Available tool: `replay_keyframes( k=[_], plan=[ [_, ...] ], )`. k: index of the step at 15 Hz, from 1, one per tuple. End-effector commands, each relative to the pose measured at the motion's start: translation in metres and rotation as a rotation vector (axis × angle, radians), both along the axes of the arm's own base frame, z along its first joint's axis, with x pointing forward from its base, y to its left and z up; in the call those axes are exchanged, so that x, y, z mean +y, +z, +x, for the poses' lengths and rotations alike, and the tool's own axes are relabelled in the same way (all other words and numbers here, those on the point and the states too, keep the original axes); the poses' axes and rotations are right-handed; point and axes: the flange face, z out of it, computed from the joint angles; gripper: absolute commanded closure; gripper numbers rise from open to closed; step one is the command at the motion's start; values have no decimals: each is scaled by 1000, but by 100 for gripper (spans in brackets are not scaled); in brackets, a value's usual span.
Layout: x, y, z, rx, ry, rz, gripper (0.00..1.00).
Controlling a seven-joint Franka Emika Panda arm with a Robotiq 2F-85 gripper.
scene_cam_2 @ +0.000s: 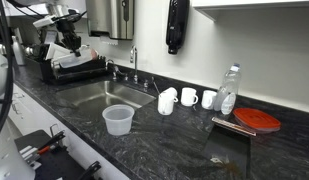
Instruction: Remove the clear bowl from the dish rack and place it in the sink
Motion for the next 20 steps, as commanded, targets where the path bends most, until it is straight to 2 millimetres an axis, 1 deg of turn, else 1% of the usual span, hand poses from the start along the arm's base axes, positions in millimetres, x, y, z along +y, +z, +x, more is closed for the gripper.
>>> replay_keyframes(
  k=[1,2,9,10,12,15,18,20],
  plan=[
    [-1,-6,-7,-7,-66,45,97],
    [2,-7,-5,13,-36,14,90],
    [2,-8,-5,10,-56,19,90],
    [2,-8,-5,10,-56,20,97],
    [-2,-15,-2,18,-94,66,97],
    [-20,-28,7,18,-186,99,97],
    [-43,-51,17,50,-262,129,97],
    [-55,-70,20,81,-288,142,97]
  ],
)
